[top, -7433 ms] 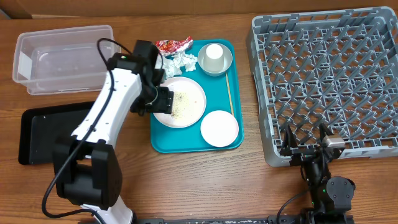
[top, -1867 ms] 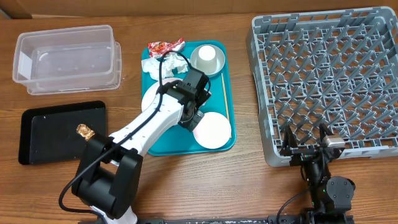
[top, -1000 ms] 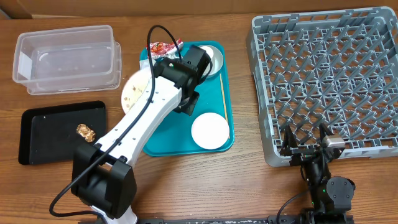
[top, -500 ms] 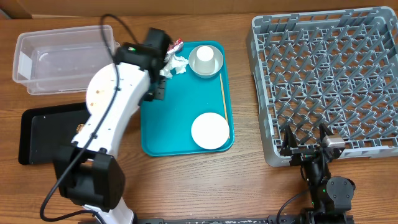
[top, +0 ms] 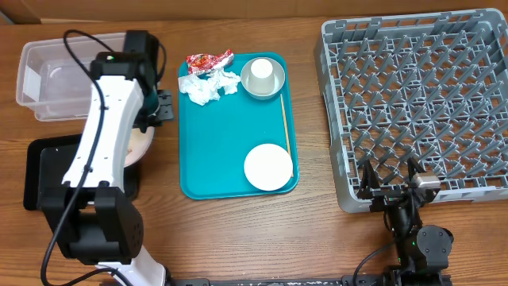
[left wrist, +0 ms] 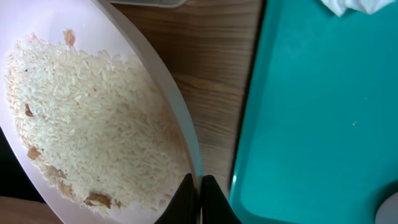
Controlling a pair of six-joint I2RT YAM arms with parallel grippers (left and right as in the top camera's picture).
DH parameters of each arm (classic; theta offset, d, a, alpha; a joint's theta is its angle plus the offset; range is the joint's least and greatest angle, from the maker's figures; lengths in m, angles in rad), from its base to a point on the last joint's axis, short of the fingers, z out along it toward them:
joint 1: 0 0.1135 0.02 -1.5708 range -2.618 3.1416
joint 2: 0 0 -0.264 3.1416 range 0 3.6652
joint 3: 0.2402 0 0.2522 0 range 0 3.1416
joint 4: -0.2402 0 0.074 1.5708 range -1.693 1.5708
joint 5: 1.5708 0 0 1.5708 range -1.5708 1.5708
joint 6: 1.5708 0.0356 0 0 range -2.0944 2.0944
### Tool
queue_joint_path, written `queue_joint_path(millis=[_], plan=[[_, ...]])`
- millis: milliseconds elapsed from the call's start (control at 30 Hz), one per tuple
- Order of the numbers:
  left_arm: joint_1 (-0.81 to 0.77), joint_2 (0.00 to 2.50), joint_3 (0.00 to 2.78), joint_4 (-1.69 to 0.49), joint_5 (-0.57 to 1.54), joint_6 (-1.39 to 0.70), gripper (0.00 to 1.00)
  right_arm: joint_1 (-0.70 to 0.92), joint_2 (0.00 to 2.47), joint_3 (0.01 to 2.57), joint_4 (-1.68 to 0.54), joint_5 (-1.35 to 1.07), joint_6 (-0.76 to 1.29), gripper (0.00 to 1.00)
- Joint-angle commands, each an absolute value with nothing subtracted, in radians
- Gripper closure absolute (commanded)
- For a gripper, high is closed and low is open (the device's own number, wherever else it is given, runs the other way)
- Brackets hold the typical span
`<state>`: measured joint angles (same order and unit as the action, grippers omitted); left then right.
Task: Sort waste into correct bins and load items into the dishwasher
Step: 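Carry the plate left over the black tray, then tilt the plate to scrape rice onto the black tray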
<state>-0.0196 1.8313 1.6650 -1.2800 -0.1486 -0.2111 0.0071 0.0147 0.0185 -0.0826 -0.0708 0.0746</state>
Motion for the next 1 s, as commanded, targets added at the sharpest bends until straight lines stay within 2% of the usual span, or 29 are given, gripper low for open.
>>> queue_joint_path(millis=[0, 967], plan=[[0.024, 1.83, 1.692, -1.287, -0.128, -0.224, 0.96, 0.004, 0.003, 0.008, -0.08, -0.061, 0.071, 0.0], [0.394, 1.7, 1.64, -1.24, 0.282, -0.109, 0.96, 0.004, 0.003, 0.008, -0.08, -0.061, 0.071, 0.0]])
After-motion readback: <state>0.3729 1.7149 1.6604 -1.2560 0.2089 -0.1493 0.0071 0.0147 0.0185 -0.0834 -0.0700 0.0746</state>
